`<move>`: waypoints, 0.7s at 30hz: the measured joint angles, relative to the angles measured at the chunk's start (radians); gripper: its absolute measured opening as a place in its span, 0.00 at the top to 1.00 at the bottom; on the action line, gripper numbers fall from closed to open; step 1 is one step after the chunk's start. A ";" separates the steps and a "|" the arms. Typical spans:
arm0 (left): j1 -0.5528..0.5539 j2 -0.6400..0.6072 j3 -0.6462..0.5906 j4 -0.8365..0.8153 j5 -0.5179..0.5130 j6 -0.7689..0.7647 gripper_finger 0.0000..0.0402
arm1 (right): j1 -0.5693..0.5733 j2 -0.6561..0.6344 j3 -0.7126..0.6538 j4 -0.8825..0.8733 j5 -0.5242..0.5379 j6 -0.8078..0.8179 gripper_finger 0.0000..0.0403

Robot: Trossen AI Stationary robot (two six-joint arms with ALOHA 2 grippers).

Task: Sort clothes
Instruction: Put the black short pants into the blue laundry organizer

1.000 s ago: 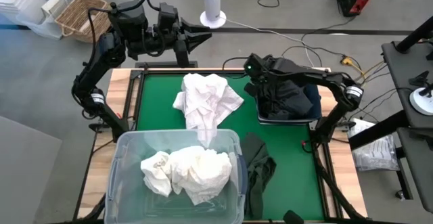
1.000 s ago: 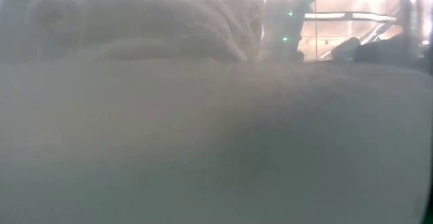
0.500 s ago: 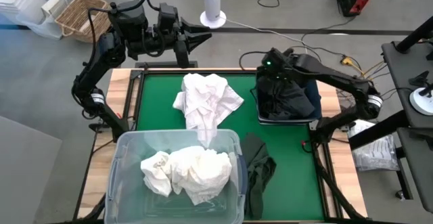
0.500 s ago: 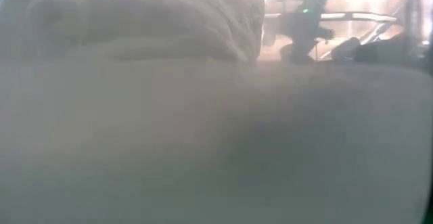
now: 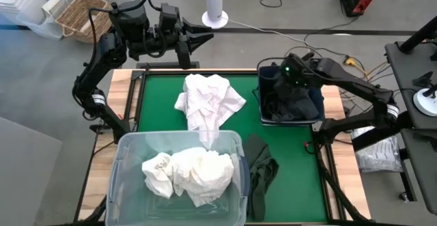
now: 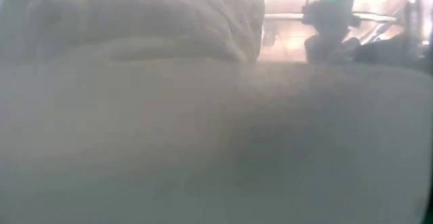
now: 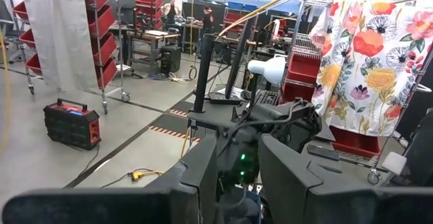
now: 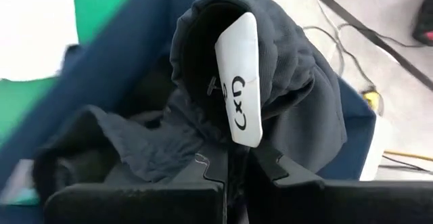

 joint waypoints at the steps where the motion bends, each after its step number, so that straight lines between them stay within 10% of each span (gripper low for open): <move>1: 0.000 0.000 0.000 0.000 0.000 0.000 0.78 | 0.000 0.000 -0.019 0.001 0.012 -0.005 0.97; 21: 0.000 0.000 0.000 0.000 -0.002 0.000 0.78 | 0.003 0.003 -0.530 0.475 0.030 0.008 0.97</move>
